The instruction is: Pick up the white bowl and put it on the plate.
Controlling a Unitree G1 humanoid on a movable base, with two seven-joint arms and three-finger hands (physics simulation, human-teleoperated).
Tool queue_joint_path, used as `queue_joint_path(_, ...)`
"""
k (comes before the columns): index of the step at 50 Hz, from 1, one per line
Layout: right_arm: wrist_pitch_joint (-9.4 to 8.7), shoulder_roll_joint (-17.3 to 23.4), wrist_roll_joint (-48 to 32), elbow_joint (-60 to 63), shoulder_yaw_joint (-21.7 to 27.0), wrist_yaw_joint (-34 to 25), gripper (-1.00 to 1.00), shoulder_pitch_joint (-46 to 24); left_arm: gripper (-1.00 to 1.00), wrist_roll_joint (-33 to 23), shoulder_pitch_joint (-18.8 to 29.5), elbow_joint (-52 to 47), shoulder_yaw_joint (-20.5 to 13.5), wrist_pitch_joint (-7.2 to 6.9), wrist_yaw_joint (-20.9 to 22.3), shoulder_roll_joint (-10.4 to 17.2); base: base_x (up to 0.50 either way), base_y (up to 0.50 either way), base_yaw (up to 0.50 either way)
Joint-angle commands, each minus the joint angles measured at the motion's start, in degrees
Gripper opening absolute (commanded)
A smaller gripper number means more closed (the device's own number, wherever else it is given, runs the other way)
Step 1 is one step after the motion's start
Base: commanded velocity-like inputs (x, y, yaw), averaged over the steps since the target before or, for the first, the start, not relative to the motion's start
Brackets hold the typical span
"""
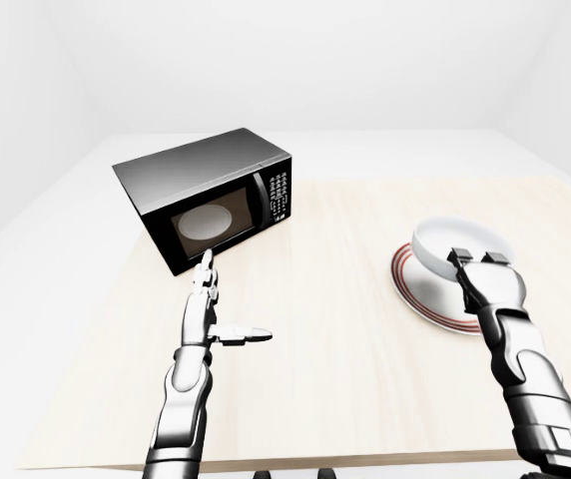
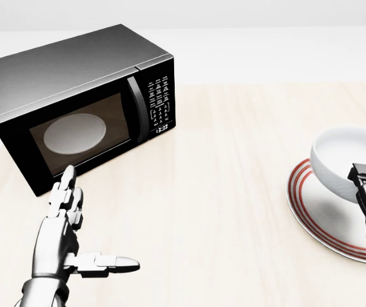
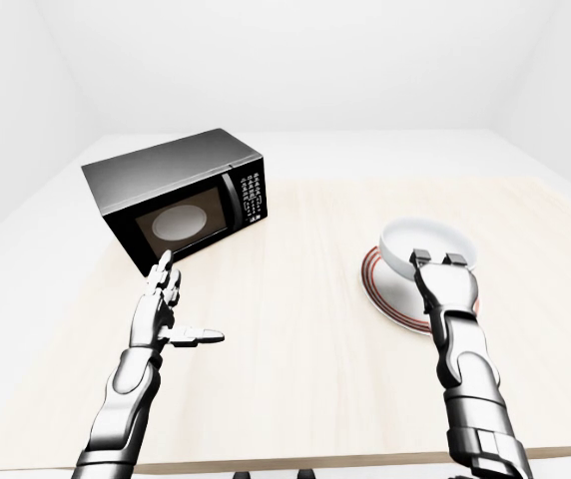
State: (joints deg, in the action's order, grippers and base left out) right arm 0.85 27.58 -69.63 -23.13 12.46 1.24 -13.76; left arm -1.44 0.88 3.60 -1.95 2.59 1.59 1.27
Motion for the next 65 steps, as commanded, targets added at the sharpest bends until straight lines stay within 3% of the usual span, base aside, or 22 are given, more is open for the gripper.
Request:
queue_joint_path(1,-0.05,0.5,0.1,-3.3,-0.2,3.1,-1.00,-0.9,1.00,0.0,0.0,0.0,0.0,0.04,0.0,0.0,0.00,0.00,0.00)
queue_joint_path(21,-0.43,1.7,1.5,-9.6,-1.8,6.1,-1.00,-2.4,1.00,0.1,0.2,0.7,-0.1,0.60,0.1,0.1,0.00,0.00,0.00)
queue_joint_path(24,-0.44,1.7,1.5,-10.0,-2.0,6.4,-1.00,-2.4,1.00,0.0,0.1,-0.1,0.0,-0.12,0.0,0.0,0.00,0.00,0.00)
queue_joint_path(42,-0.35,1.7,1.7,-10.5,-2.2,6.6,-1.00,-2.2,1.00,-0.1,0.1,0.1,0.1,-0.02,-0.1,0.0,0.00,0.00,0.00)
queue_joint_path(44,-0.43,1.6,1.7,-10.4,-2.2,6.5,-0.89,-2.0,1.00,-0.1,0.1,0.0,0.0,-0.13,-0.1,0.0,0.00,0.00,0.00)
queue_joint_path(46,-0.45,1.6,1.8,-10.3,-2.2,6.5,0.29,-2.0,1.00,-0.1,0.0,-0.1,0.0,-0.12,-0.1,0.0,0.00,0.00,0.00)
queue_joint_path(47,-0.53,1.6,1.8,-10.0,-2.2,6.3,1.00,-2.0,1.00,-0.1,0.0,-0.3,0.0,-0.25,0.0,0.0,0.00,0.00,0.00)
queue_joint_path(53,-1.09,1.3,1.8,-5.5,-1.3,3.6,1.00,-0.8,1.00,-0.1,-0.2,-0.9,0.1,-0.72,-0.1,0.0,0.00,0.00,0.00)
queue_joint_path(56,-1.51,0.9,1.6,-0.5,-0.2,0.6,1.00,0.1,1.00,0.0,0.0,-0.2,0.0,-0.16,0.0,0.0,0.00,0.00,0.00)
queue_joint_path(65,-2.03,-1.2,0.5,15.5,3.0,-8.6,1.00,2.0,1.00,0.0,0.0,-0.4,0.0,-0.36,-0.1,0.0,0.00,0.00,0.00)
